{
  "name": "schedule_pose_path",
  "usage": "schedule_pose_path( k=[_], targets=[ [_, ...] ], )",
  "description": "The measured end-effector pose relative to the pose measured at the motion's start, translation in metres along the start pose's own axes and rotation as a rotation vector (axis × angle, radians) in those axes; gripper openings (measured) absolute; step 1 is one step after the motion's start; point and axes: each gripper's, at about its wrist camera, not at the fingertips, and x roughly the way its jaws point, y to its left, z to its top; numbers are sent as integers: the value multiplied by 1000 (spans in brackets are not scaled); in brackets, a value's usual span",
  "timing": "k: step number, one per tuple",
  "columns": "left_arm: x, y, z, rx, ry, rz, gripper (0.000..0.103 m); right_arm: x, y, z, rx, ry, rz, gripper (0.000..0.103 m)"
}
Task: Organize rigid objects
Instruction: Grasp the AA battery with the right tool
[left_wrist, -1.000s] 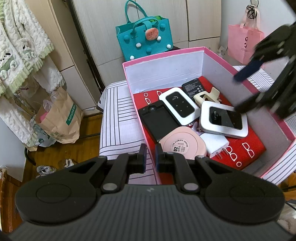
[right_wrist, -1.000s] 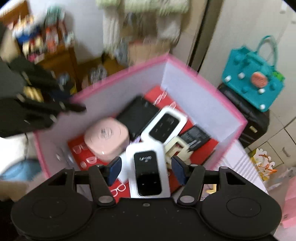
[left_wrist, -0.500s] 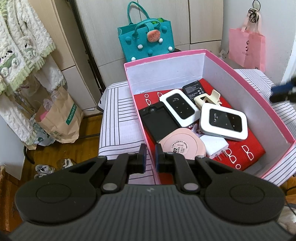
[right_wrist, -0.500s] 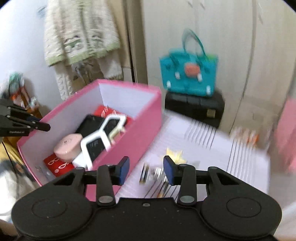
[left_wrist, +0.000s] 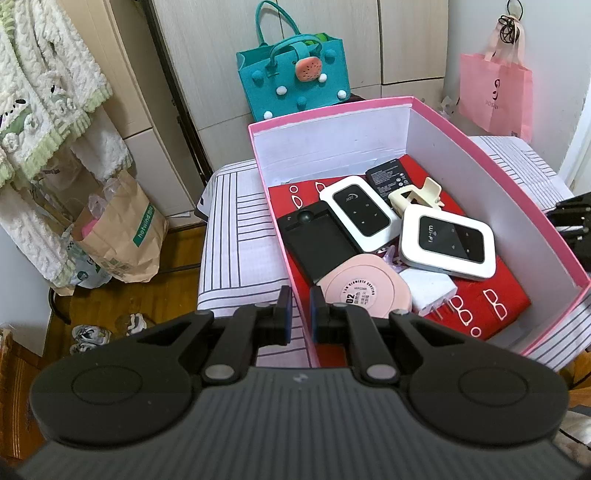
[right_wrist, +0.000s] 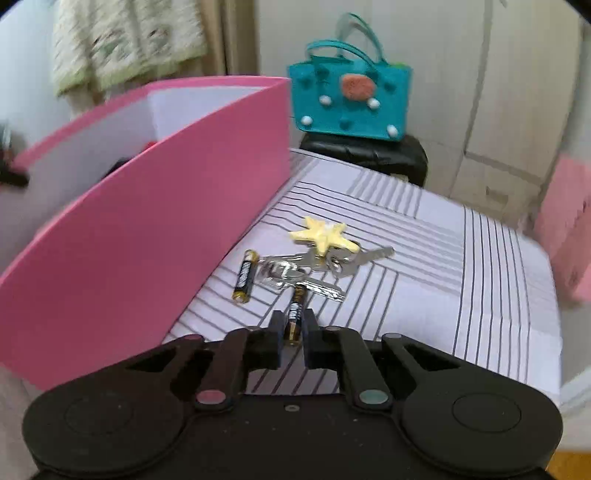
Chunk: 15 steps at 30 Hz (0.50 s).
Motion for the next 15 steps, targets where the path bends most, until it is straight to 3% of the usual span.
schedule_pose_path(
  k=[5,7,10,12,15],
  targets=[
    [0,2,0,-7,1,-9,9,-29,1,7,46,-78,-7,10],
    [0,2,0,-8,2,-11,9,-43,0,15,63,-111,-5,1],
    [0,3,0,-7,0,-12,9,-62,0,29,61,-159,26,1],
    [0,3,0,-6,-1,-11,9,-65,-1,32,51,-153,32,1],
    [0,3,0,-6,-2,-14,9,-49,-13,18,95,-66,55,5]
  ],
)
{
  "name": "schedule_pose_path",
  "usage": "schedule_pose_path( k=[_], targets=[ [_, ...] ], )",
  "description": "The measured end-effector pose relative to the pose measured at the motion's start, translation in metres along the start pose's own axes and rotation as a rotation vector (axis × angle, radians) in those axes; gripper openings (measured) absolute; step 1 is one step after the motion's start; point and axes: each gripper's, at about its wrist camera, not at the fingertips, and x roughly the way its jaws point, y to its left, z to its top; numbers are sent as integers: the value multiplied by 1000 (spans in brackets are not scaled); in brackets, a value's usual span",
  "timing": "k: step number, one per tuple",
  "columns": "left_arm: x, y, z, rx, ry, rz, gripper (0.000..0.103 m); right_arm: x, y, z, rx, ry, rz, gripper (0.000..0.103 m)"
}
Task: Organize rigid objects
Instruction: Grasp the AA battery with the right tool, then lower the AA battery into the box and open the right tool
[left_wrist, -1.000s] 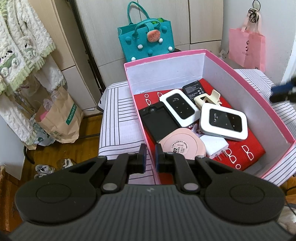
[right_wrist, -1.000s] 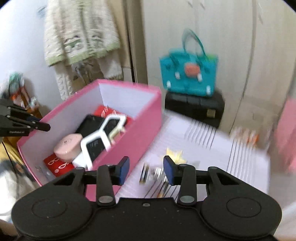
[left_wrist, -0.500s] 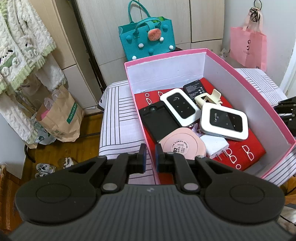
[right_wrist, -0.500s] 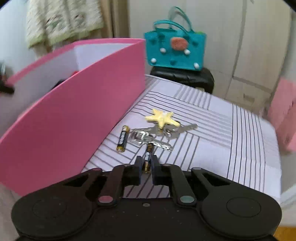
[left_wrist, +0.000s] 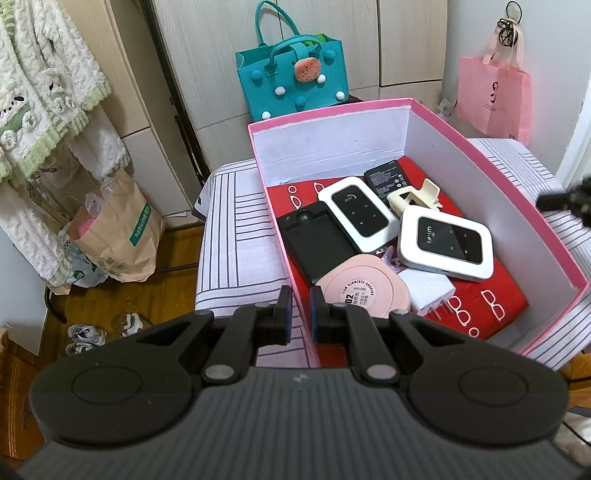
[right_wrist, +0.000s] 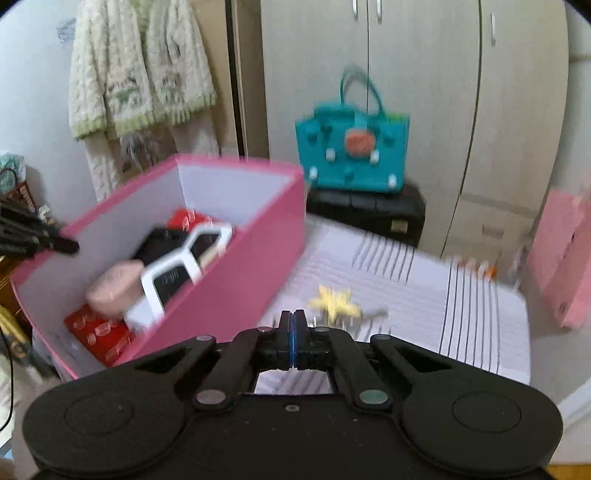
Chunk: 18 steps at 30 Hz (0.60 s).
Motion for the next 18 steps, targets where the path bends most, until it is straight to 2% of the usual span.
schedule_pose_path(
  k=[4,8,10,12,15,17,18],
  targets=[
    [0,-1,0,5,-2,-3,9,5,-12,-31,51,76,47,9],
    [1,-2,1,2,3,-2,9,15,-19,-40,41,116,52,11],
    [0,-3,0,7,1,5,9,21,-18,-43,29,140,70,19],
    [0,-4,-2,15,-3,15,9,24,-16,-46,12,144,85,23],
    [-1,-5,-3,17,-4,18,9,26,-13,-47,-20,126,87,23],
    [-1,-6,-3,21,-6,23,8,27,-14,-45,-11,126,57,11],
    [-1,-5,-2,17,-5,20,8,26,-14,-44,-10,128,40,11]
  ],
)
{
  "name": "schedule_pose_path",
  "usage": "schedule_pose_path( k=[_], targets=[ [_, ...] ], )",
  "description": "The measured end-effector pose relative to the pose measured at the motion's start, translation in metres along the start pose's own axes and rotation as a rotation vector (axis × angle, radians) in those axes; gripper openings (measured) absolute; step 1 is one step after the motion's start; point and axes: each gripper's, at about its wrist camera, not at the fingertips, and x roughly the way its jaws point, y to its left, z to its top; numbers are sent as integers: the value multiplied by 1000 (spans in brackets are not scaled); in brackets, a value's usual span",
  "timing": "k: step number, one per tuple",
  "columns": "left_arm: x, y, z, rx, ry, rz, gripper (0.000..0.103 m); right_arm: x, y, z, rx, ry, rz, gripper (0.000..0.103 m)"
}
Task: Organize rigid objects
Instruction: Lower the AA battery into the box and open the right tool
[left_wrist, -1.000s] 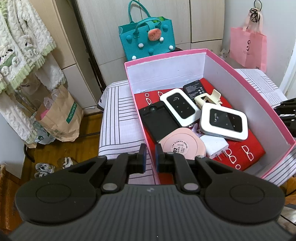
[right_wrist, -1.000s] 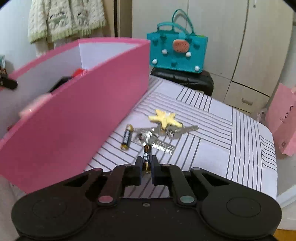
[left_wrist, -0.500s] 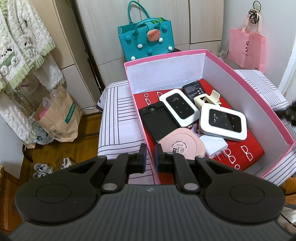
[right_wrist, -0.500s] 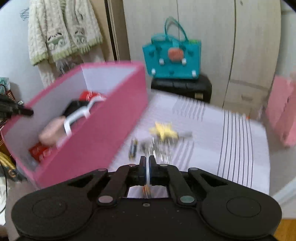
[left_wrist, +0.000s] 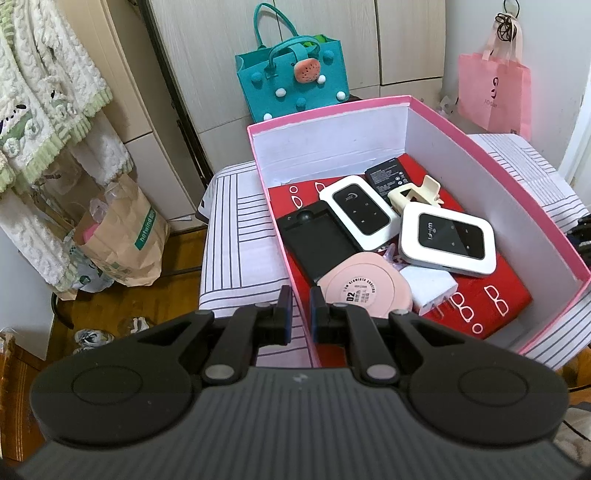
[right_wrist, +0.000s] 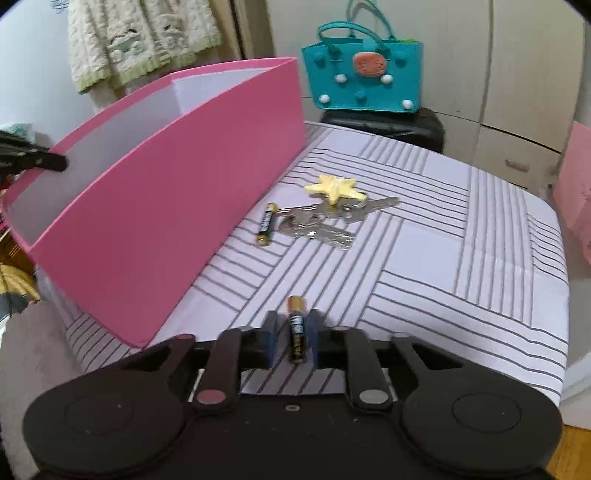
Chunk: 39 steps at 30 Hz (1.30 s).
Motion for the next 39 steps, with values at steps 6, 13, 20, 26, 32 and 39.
schedule_pose_path(
  k=[6,13,20,26,32,39],
  targets=[
    [1,5,2,-28,16,-21,8,-29,-1,18,39,-118,-1,11],
    [0,2,2,-14,6,-9,8,-72,18,80,100,-267,252,11],
    [0,1,2,-17,15,-5,8,-25,82,147,-33,-94,384,11],
    [1,2,3,-24,20,-6,8,36,123,183,-130,70,306,11],
    [1,2,3,-19,27,-8,8,64,132,200,-149,106,297,12],
    [1,2,4,-23,30,-9,8,86,132,214,-117,126,305,17]
  ],
)
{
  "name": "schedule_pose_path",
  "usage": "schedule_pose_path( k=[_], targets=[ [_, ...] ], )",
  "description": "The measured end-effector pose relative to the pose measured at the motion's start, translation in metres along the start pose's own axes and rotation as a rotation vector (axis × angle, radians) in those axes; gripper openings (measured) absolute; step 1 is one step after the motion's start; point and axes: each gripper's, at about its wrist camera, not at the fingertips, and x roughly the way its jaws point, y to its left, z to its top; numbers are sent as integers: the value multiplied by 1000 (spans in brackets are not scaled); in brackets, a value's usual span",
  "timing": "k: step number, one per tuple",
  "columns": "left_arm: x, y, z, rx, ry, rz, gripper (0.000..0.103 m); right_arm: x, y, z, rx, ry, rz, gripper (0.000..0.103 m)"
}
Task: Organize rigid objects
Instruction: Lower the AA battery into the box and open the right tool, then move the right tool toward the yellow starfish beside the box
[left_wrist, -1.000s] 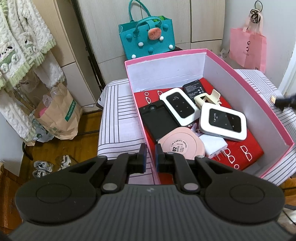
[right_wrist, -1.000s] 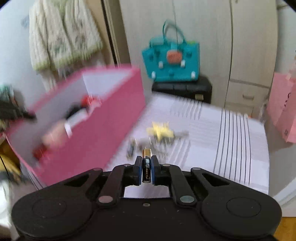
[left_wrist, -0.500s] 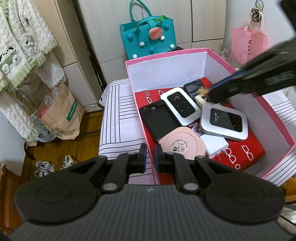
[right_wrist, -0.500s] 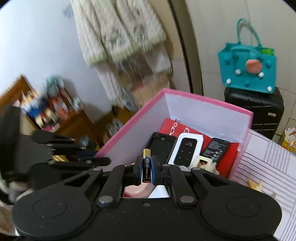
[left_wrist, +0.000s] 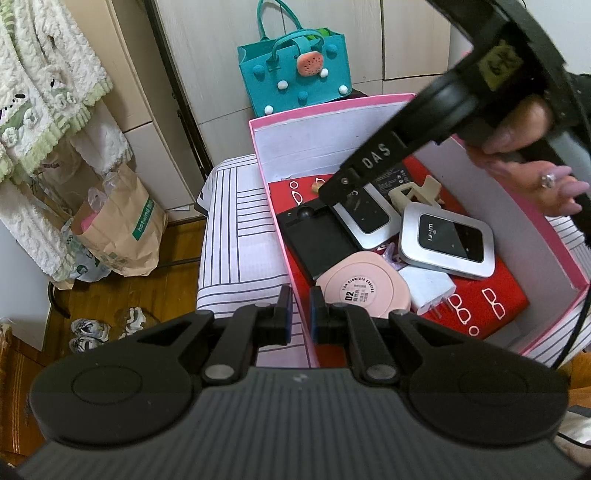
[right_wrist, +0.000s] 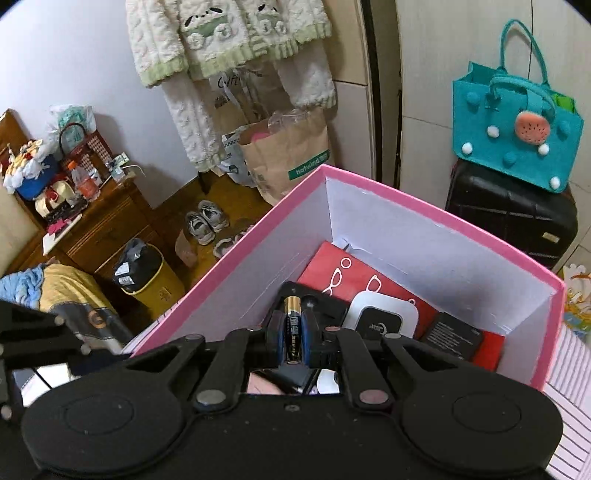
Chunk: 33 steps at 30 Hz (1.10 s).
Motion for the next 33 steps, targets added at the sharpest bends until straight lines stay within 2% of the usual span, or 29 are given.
schedule_pose_path(
  k=[2,6,10,16,20,24,27,30,33],
  targets=[
    [0,-1,0,3,1,1,9,-1,-3,0,30,-9,22,17],
    [1,-2,1,11,3,3,9,-20,-3,-7,26,-67,14,17],
    [1,0,1,14,3,-4,9,-59,-7,-25,27,-133,10,17],
    [1,1,1,9,-2,-9,9,-122,-24,-61,21,-230,-86,18],
    [1,2,0,-2,-5,-9,9,-146,-52,-82,76,-253,-166,18],
    [0,1,0,-6,-5,-9,9,-147,-91,-106,178,-243,-207,19],
    [0,2,0,-9,-5,-8,9,-130,-112,-122,215,-227,-228,23],
    [0,1,0,-7,-2,-5,9,-109,-124,-131,207,-199,-254,27],
    [0,0,2,-2,3,-3,9,-88,-130,-136,154,-177,-291,37]
  ],
)
